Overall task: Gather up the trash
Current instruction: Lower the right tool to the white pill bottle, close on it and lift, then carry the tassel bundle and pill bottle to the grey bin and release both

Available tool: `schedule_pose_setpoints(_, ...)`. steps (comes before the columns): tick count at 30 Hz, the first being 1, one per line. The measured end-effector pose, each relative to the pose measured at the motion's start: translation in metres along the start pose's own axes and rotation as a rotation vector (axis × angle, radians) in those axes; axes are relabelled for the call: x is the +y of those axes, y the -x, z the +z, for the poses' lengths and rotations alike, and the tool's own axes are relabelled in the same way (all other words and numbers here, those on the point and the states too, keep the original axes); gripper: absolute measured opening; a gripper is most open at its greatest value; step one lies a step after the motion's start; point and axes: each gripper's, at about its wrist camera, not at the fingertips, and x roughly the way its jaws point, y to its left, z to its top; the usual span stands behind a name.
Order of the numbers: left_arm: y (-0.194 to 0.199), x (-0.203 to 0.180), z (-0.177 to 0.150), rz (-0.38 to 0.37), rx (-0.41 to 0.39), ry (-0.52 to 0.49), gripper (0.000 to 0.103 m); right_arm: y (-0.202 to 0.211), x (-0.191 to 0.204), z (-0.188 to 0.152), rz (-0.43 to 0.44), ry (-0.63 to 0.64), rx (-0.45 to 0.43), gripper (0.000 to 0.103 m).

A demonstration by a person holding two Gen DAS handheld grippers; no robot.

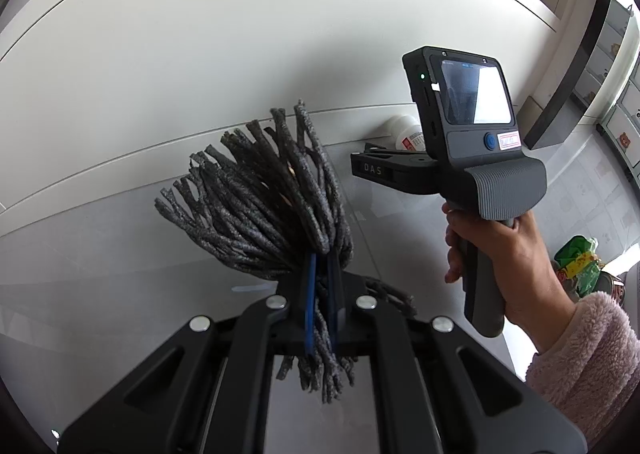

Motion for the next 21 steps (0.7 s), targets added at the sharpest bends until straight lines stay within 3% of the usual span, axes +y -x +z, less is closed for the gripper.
schedule_pose_setpoints(1,0.000,0.000,0.000,-0.001,-0.001,0.001,0.005,0.001,-0.001,-0.001,0.012,-0.014,-0.004,0.066)
schedule_pose_setpoints(3,0.001,0.000,0.000,-0.001,-0.004,0.000,0.005,0.006,-0.002,-0.005,0.028,-0.032,-0.008,0.046)
schedule_pose_setpoints(12,0.011,-0.007,-0.004,-0.013,-0.024,-0.029,0.005,0.044,-0.012,-0.034,0.044,-0.027,-0.041,0.045)
schedule_pose_setpoints(21,0.052,-0.037,-0.018,-0.037,-0.055,-0.127,0.006,0.145,-0.024,-0.056,0.066,0.006,-0.091,0.045)
